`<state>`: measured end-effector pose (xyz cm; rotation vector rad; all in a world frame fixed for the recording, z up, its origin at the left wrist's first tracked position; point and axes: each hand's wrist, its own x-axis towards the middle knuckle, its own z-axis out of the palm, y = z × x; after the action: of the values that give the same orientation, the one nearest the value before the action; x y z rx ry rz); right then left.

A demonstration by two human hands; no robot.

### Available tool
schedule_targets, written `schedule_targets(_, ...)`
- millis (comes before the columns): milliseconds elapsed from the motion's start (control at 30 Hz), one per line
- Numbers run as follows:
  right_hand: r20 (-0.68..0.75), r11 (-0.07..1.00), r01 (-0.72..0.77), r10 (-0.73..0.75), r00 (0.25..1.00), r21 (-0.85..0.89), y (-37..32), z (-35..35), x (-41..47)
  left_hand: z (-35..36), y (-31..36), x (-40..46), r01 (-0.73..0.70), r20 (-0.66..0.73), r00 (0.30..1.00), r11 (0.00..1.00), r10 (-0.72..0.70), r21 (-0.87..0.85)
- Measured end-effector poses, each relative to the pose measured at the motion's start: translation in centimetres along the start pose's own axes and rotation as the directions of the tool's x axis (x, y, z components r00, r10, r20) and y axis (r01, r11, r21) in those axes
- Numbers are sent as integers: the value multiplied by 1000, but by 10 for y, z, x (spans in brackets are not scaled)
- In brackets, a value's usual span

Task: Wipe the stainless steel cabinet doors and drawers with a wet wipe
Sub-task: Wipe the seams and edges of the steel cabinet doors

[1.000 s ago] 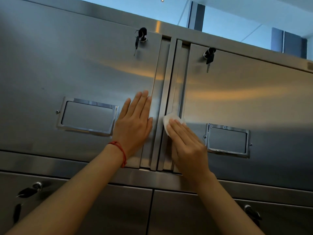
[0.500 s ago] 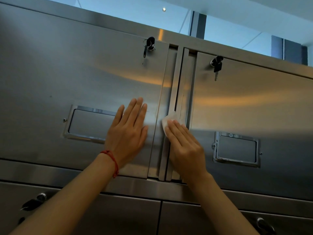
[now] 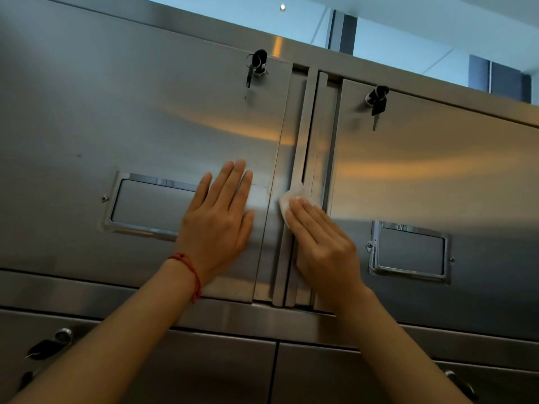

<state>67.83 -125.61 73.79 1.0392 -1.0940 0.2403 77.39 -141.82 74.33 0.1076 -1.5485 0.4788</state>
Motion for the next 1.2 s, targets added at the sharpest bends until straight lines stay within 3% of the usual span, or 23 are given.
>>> schedule_targets(600,-35,1000,0,0,999,2,7,1,13,2,-1,-1,5,-18,1000,1000,-5,5)
schedule_targets(833,12,999,52,-52,999,11,10,-3,5,2,0,-1,5,-12,1000,1000,-5,13)
schedule_targets(1033,-43,1000,-25,26,999,14,9,4,19,4,-1,-1,8,-12,1000,1000,-8,16)
schedule_targets(1200,-20,1000,-5,5,1000,17,3,2,3,3,0,-2,9,-3,1000,1000,-9,21)
